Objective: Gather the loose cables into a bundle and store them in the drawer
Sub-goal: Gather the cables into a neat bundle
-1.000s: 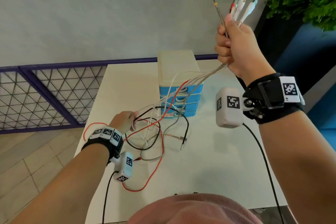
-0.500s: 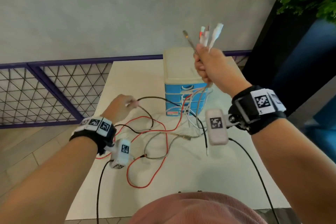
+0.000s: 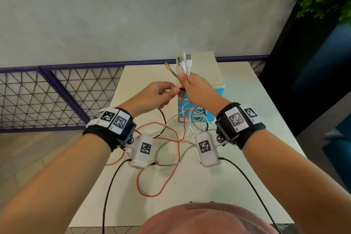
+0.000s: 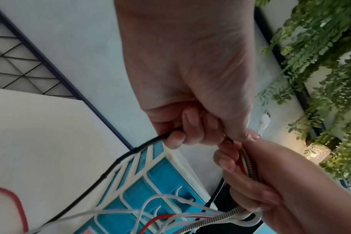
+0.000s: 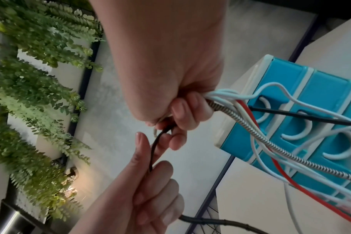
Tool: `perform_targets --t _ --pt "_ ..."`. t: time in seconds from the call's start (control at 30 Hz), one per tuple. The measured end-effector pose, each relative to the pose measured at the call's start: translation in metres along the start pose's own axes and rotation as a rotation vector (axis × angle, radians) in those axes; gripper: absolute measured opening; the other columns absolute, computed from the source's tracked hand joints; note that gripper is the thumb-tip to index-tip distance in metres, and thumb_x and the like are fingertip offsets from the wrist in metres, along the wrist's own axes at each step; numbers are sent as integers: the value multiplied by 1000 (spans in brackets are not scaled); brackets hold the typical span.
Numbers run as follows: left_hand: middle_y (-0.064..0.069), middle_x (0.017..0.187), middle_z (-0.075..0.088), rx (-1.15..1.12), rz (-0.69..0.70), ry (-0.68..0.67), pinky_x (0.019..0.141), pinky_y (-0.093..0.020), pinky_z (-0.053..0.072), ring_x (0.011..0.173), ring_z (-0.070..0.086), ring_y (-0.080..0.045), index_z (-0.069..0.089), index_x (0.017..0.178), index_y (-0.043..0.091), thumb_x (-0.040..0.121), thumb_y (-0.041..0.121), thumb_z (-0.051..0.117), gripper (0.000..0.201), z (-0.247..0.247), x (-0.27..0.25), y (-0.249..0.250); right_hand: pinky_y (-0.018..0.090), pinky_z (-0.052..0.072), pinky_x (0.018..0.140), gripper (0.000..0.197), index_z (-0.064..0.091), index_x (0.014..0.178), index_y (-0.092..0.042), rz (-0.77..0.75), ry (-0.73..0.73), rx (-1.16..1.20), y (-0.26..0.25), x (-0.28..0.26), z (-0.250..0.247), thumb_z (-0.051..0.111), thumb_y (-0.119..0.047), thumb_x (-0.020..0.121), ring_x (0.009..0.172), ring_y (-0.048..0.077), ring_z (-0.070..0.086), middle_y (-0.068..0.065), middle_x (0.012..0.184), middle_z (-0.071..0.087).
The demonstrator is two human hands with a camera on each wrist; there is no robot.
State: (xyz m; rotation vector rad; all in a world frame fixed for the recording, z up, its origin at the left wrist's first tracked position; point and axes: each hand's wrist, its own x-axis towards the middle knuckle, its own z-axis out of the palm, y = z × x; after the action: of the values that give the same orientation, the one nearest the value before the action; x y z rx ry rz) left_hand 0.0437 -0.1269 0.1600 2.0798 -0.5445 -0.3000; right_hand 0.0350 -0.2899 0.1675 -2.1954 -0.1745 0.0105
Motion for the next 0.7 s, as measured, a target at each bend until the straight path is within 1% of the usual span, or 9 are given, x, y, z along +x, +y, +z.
perform_targets --t 0.07,0.13,0.23,0.3,0.37,0.5,0.6,0.63,0.7 --pt "1 53 45 -18 -5 31 48 -18 40 44 41 -7 63 96 27 93 36 53 14 6 -1 -3 19 35 52 40 45 72 -19 18 34 -17 5 1 -4 32 -40 104 47 5 47 -4 58 56" --pt "3 52 46 4 -36 59 49 -20 41 44 42 -9 60 98 24 91 39 56 17 5 -3 -11 23 34 52 36 43 72 -20 36 32 34 16 4 -10 36 -37 103 49 8 42 -1 62 49" --pt "5 53 44 56 -107 50 56 -24 40 45 41 -7 63 78 17 91 46 52 34 -7 -10 -31 23 32 45 34 42 74 -20 107 39 227 25 5 -20 40 -39 102 49 6 39 -2 66 41" --pt "6 50 42 93 -141 41 61 -26 39 44 37 -5 57 64 14 92 49 49 44 -12 -14 -45 18 27 39 31 42 75 -18 162 45 450 26 3 -28 42 -33 102 44 3 36 -4 64 39" --pt "6 48 41 83 -185 50 65 -27 38 46 36 -8 49 60 14 91 53 47 49 -16 -18 -59 15 23 36 31 41 74 -17 190 33 593 27 -3 -38 40 -28 103 38 2 32 -6 59 39" --pt "3 53 49 145 -264 47 73 -25 39 59 42 -17 50 63 12 88 60 42 55 -25 -26 -87 17 27 36 36 43 77 -19 77 67 541 50 -13 -56 32 -40 104 38 5 27 -11 54 46" --pt "9 53 47 81 -273 53 68 -25 38 56 41 -11 49 66 13 88 59 36 52 -23 -25 -91 18 24 37 35 44 78 -18 72 96 501 58 -16 -60 33 -37 104 38 7 28 -8 66 58" --pt "10 55 47 91 -242 75 65 -26 38 54 41 -8 50 68 14 90 57 36 50 -21 -20 -88 19 24 36 35 45 77 -18 85 111 453 58 -16 -59 33 -35 105 37 9 31 -5 76 62" --pt "9 62 49 220 -156 113 64 -27 40 56 44 -8 54 72 15 97 46 37 43 -13 -6 -71 18 31 35 31 46 80 -19 110 142 331 53 -14 -53 35 -34 104 37 9 50 0 89 59"
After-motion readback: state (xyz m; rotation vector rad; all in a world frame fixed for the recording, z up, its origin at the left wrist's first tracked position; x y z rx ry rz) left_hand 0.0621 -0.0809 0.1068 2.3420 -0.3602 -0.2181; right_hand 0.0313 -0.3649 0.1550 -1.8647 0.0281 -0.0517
